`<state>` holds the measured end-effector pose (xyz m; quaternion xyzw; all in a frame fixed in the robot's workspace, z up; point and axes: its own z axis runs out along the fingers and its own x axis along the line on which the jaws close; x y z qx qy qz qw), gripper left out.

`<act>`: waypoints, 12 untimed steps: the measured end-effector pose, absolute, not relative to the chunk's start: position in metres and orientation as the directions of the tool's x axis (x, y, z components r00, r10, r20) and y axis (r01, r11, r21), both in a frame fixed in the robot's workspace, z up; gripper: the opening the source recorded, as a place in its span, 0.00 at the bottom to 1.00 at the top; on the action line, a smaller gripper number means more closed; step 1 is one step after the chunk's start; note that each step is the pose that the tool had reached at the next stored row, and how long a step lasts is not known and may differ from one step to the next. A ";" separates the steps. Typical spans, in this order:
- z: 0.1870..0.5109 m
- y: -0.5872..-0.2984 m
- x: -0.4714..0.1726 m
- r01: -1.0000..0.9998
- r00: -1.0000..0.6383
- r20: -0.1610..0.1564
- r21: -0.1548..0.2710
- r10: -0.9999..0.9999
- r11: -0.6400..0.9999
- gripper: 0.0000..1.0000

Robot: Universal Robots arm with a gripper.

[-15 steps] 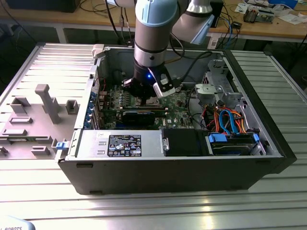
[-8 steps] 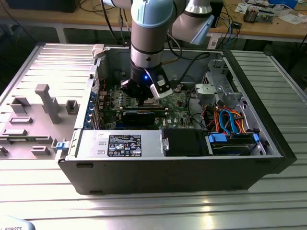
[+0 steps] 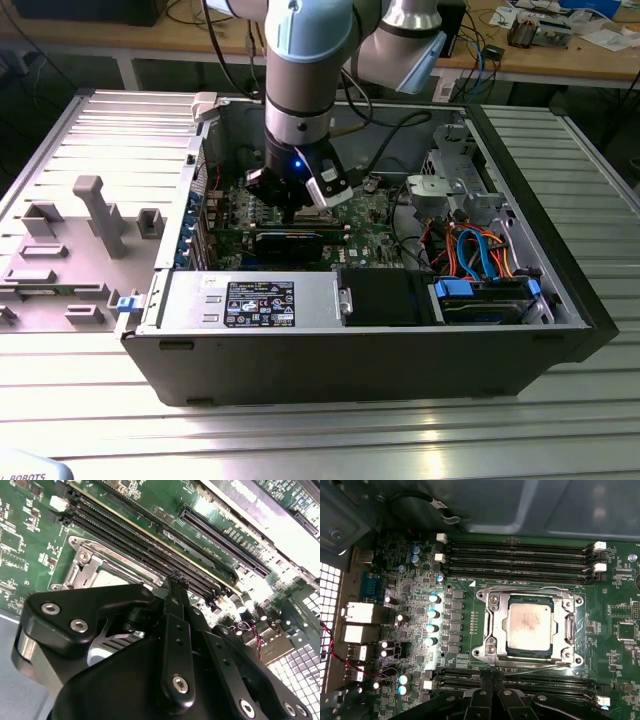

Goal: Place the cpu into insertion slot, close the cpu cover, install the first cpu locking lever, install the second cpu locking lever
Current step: 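Install the second cpu locking lever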

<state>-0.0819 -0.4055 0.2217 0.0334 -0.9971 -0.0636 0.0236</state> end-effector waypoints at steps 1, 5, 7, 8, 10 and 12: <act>0.221 -0.406 -0.083 -0.063 -0.996 0.047 0.128 -0.069 0.990 0.11; 0.220 -0.407 -0.083 -0.063 -0.996 0.047 0.143 -0.070 0.988 0.11; 0.220 -0.407 -0.083 -0.063 -0.996 0.047 0.144 -0.070 0.988 0.11; 0.220 -0.407 -0.083 -0.063 -0.996 0.047 0.144 -0.070 0.988 0.11; 0.219 -0.407 -0.083 -0.063 -0.996 0.047 0.144 -0.070 0.988 0.11; 0.219 -0.407 -0.083 -0.063 -0.996 0.047 0.144 -0.070 0.988 0.11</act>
